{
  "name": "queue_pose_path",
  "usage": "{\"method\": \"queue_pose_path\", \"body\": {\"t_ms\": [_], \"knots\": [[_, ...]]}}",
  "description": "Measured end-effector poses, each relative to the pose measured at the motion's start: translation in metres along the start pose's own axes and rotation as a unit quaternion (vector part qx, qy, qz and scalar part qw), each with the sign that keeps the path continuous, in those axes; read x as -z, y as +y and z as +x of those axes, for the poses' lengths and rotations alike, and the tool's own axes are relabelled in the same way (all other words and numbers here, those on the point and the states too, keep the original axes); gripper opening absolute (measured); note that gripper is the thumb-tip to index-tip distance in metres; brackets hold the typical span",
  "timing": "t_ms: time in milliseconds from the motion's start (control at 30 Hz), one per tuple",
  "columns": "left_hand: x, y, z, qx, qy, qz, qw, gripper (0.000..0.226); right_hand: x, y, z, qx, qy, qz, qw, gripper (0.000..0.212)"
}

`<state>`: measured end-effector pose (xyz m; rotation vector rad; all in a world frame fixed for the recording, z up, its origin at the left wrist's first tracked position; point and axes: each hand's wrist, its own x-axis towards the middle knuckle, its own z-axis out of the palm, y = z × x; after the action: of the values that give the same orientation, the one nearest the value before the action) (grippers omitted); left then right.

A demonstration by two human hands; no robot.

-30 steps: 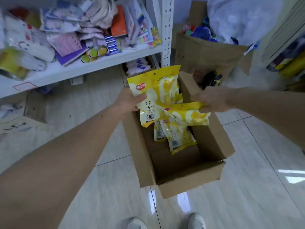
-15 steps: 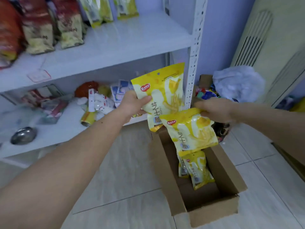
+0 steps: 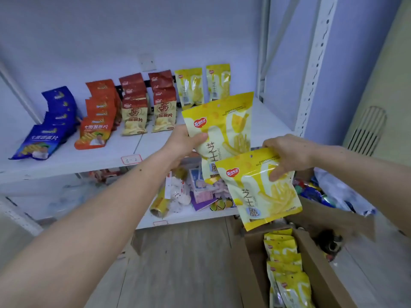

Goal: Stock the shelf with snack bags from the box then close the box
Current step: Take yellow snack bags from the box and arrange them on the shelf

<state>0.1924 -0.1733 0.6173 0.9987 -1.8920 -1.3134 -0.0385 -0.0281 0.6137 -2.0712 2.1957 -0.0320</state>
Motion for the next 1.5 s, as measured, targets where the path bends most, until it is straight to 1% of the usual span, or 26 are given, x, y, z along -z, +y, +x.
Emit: {"method": "queue_pose_path", "body": {"t_ms": [100,200,500,633,800,933,1067,1200,1333,1400,1500], "knots": [[0.027,0.007,0.022,-0.006,0.022,0.018,1.0,0.019,0.023,-0.006,0.027,0.012,0.017,-0.005,1.0,0.051],[0.05,0.011,0.052,-0.009,0.041,0.027,0.999,0.019,0.042,-0.004,0.061,0.02,0.038,-0.005,0.999,0.047],[0.09,0.033,0.174,-0.014,0.09,0.027,0.996,0.02,0.103,0.02,0.18,0.03,0.068,-0.023,0.997,0.049],[0.099,0.025,0.23,-0.004,0.095,0.029,0.995,0.018,0.117,0.039,0.227,0.022,0.08,-0.022,0.996,0.049],[0.105,0.004,0.291,0.013,0.108,0.023,0.994,0.013,0.115,0.059,0.28,0.004,0.075,-0.017,0.997,0.05],[0.108,-0.014,0.337,0.014,0.094,0.022,0.995,0.009,0.11,0.069,0.32,-0.011,0.067,-0.017,0.998,0.049],[0.114,-0.027,0.385,-0.004,0.078,0.031,0.996,0.02,0.106,0.074,0.363,-0.034,0.063,-0.018,0.997,0.049],[0.125,-0.038,0.433,0.003,0.054,0.053,0.997,0.008,0.107,0.076,0.398,-0.054,0.059,-0.009,0.997,0.047],[0.126,-0.049,0.479,0.011,0.031,0.082,0.996,0.006,0.104,0.086,0.426,-0.073,0.05,0.008,0.996,0.045],[0.125,-0.054,0.499,0.024,0.022,0.08,0.996,0.009,0.103,0.093,0.44,-0.083,0.046,0.012,0.995,0.044],[0.125,-0.062,0.524,0.043,0.015,0.07,0.997,0.022,0.101,0.103,0.46,-0.081,0.04,0.02,0.996,0.044]]}}
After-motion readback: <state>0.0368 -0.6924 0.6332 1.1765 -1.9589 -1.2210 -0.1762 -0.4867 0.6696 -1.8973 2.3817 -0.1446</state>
